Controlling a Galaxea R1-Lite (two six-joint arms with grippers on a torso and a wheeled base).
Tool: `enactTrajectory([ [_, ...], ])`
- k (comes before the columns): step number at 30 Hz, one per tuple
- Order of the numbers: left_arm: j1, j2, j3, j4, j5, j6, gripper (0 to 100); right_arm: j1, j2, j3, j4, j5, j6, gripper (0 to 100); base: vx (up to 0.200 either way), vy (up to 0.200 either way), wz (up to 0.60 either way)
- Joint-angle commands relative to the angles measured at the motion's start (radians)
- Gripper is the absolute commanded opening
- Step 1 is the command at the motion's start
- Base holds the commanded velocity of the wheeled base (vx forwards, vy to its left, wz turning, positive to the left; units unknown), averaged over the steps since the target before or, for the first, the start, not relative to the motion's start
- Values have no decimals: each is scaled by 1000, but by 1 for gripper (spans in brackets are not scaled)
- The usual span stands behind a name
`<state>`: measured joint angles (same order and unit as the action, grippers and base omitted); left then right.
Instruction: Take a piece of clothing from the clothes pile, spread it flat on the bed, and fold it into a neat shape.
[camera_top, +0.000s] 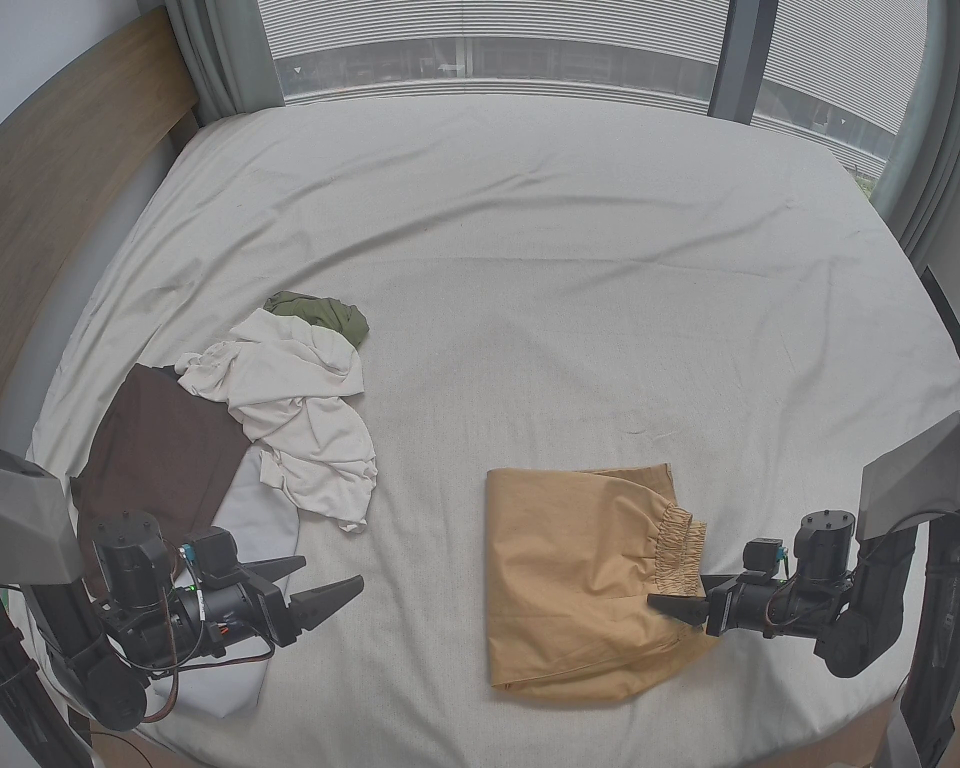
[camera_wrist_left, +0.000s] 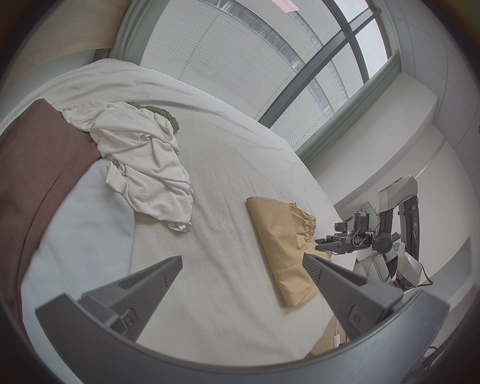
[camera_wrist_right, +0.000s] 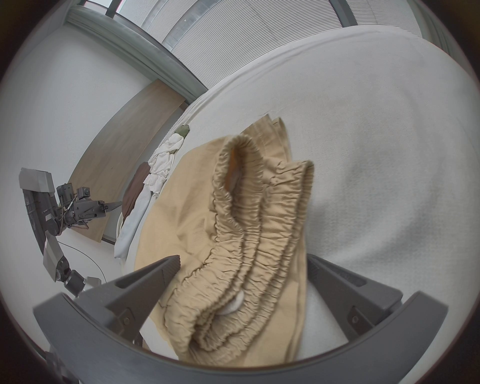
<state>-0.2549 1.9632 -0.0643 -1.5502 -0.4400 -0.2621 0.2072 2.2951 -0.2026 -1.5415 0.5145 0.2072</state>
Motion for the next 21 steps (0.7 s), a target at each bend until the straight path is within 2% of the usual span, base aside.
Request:
enactTrajectory([
  [1,-7,5,0,-1,0,-2,100,32,32,-23,3,1,6,100,0,0,0],
  [9,-9,10,0,-1,0,-2,100,47,23,-43,3,12,24,100,0,0,0],
  [13,-15,10,0,-1,0,-3,100,67,4,-43,1,25,70,100,0,0,0],
  [17,-17,10,0,-1,0,-2,100,104,-32,-34,1,67,144,100,0,0,0],
  [21,-17,8,0,-1,0,-3,100,112,-28,-34,1,70,162,100,0,0,0],
])
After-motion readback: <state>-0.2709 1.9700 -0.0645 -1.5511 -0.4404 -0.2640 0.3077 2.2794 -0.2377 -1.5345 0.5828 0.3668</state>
